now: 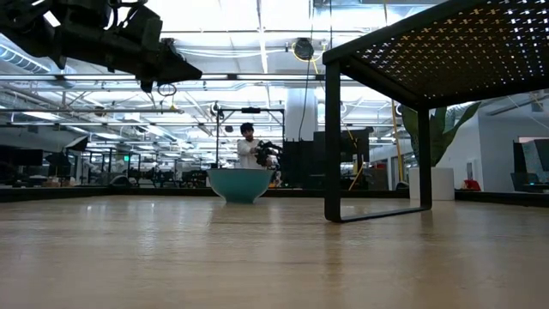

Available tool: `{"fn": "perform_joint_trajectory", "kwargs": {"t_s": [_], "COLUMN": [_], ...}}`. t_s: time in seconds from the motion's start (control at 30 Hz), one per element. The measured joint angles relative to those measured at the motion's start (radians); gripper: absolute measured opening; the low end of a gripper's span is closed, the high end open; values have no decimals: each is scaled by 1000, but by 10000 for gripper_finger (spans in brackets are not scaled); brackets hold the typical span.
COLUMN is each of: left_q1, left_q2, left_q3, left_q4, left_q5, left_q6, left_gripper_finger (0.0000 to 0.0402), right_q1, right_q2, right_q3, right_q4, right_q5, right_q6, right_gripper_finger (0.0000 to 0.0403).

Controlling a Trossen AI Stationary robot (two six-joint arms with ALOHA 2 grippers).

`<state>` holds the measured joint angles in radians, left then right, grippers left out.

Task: Pick & Place Mini bowls
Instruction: Stack the left blue patterned bowl on top of the blue patterned bowl on the shelf

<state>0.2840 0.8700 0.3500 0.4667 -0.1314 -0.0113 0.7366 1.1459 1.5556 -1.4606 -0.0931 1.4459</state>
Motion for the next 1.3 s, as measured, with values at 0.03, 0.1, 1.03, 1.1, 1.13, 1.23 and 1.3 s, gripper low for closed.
{"fn": "perform_joint_trajectory", "kwargs": {"t_s": [0.03,0.1,1.03,1.1,1.13,1.23,1.3], "left_q1": [0,0,0,0,0,0,0], "left_q2": [0,0,0,0,0,0,0], "left_q3": [0,0,0,0,0,0,0], "left_q4": [0,0,-14,-16,-16,-16,-15], "left_q5": [0,0,0,0,0,0,0], "left_q6": [-1,-1,-6,-6,-6,-6,-5], "left_gripper_finger": [21,21,21,21,21,21,21], "right_q1": [6,14,53,53,53,53,53], "right_q2": [-8,-21,-44,-44,-44,-44,-44], "right_q3": [-12,-34,-218,-222,-226,-230,-230], "right_q4": [8,17,187,186,186,186,186], "right_q5": [9,14,10,10,10,10,11], "right_q6": [9,22,7,3,-3,-10,-17], "right_gripper_finger": [1,1,0,0,0,0,0]}}
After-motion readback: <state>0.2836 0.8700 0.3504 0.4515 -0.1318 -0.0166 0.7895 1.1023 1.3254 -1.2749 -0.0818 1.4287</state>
